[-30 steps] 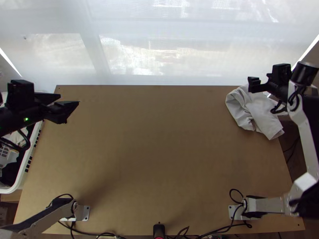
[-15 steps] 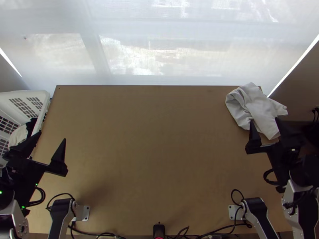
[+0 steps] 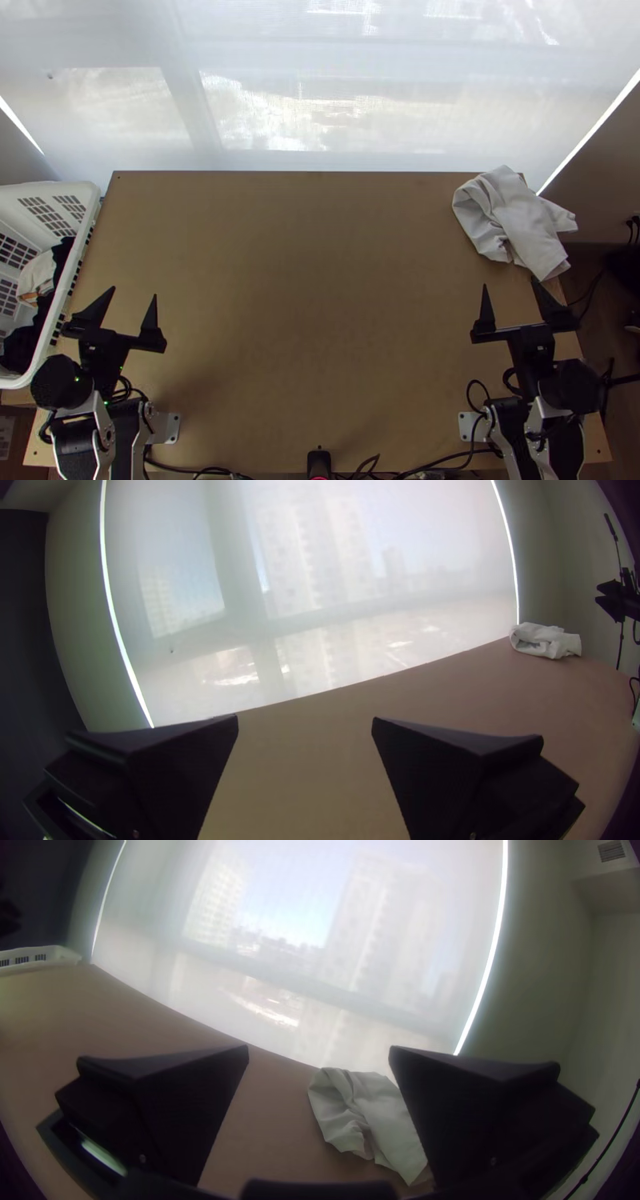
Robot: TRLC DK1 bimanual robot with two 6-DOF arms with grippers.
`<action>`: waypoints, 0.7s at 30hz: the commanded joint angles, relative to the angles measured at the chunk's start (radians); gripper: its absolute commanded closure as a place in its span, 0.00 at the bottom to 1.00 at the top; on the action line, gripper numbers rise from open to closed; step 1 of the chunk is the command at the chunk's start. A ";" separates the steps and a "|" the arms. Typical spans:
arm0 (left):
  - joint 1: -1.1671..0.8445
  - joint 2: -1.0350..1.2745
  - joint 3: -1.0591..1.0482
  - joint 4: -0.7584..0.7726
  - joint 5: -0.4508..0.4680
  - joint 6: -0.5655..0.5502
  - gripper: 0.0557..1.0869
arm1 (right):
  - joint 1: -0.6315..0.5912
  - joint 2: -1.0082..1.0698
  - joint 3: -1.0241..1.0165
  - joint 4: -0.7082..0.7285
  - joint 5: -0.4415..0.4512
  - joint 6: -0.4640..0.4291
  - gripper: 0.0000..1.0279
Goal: Fold the t-shirt
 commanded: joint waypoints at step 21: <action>-0.015 -0.025 -0.278 0.123 0.009 0.060 0.05 | -0.198 -0.045 -0.212 -0.073 -0.083 0.021 0.05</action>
